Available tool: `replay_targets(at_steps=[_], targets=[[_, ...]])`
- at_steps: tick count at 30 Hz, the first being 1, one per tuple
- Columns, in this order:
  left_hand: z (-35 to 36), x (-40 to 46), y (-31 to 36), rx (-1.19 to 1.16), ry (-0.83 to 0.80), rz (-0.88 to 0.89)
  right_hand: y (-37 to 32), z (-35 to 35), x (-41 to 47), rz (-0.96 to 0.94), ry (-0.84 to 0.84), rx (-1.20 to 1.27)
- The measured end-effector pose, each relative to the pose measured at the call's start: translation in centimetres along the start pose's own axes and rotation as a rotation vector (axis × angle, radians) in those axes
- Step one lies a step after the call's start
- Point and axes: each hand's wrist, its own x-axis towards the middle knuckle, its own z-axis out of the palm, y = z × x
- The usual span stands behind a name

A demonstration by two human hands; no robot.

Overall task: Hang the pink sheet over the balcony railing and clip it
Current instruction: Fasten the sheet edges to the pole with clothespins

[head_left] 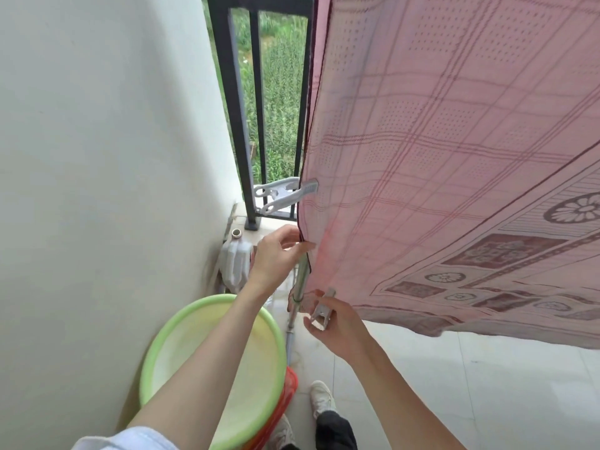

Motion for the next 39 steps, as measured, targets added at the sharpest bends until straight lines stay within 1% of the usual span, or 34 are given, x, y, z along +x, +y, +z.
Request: replay_targets(at_steps=[1, 4, 6, 8, 11, 12, 15, 17, 19, 22, 23, 25, 28, 31, 32, 33, 34, 36, 37, 39], targets=[[0.1, 0.0, 0.0, -0.022, 0.041, 0.007, 0.0, 0.1, 0.3, -0.062, 0.069, -0.143], [-0.2, -0.1, 0.2, -0.009, 0.131, 0.052, 0.0, 1.0, 1.8, -0.373, 0.265, -0.624], [-0.5, 0.2, -0.2, 0.049, 0.120, 0.095, 0.1, 2.1, 2.8, -0.580, 0.358, -0.935], [-0.6, 0.3, -0.9, 0.093, 0.114, 0.123, 0.1, 3.1, 3.5, -0.722, 0.415, -1.151], [-0.6, 0.1, -1.2, 0.105, 0.134, 0.118, -0.3, 3.5, 4.7, -0.863, 0.533, -1.220], [-0.6, 0.1, -1.1, 0.106, 0.136, 0.117, -0.4, 3.2, 5.0, -0.921, 0.547, -1.253], [-0.5, 0.1, -0.9, 0.079, 0.133, 0.114, -0.6, 1.7, 5.5, -1.159, 0.542, -1.380], [-0.5, 0.2, -1.0, 0.071, 0.132, 0.108, -0.7, 1.0, 5.1, -1.237, 0.497, -1.410], [-0.5, 0.2, -1.1, 0.062, 0.134, 0.101, -0.9, 0.5, 4.4, -1.217, 0.455, -1.338], [-0.5, 0.3, -1.5, 0.033, 0.124, 0.078, -0.7, -0.6, 3.0, -1.006, 0.428, -1.085], [-0.5, 0.4, -1.5, 0.031, 0.122, 0.066, -0.5, -1.0, 2.7, -0.989, 0.419, -1.051], [-0.6, 0.4, -1.6, 0.021, 0.119, 0.050, 0.2, -1.6, 2.4, -1.008, 0.416, -1.077], [-0.5, 0.3, -1.6, 0.001, 0.125, 0.051, 0.9, -1.7, 3.4, -0.989, 0.450, -1.206], [-0.4, 0.3, -1.7, -0.037, 0.120, 0.043, 1.9, -2.6, 5.1, -0.846, 0.585, -1.312], [-0.4, 0.3, -1.6, -0.085, 0.114, 0.042, 2.4, -3.0, 5.5, -0.770, 0.600, -1.338], [-0.5, 0.3, -1.5, -0.141, 0.103, 0.049, 2.9, -3.3, 5.8, -0.680, 0.564, -1.368], [-0.5, 0.4, -1.5, -0.183, 0.088, 0.055, 3.3, -3.6, 6.0, -0.590, 0.473, -1.393], [-0.6, 0.7, -1.7, -0.227, 0.027, 0.048, 4.2, -3.7, 6.0, -0.448, 0.228, -1.419], [-0.7, 0.9, -2.1, -0.235, -0.031, 0.032, 4.4, -3.6, 5.9, -0.400, 0.130, -1.419], [-0.7, 1.1, -3.3, -0.224, -0.168, -0.010, 4.6, -3.2, 5.8, -0.345, 0.026, -1.364]])
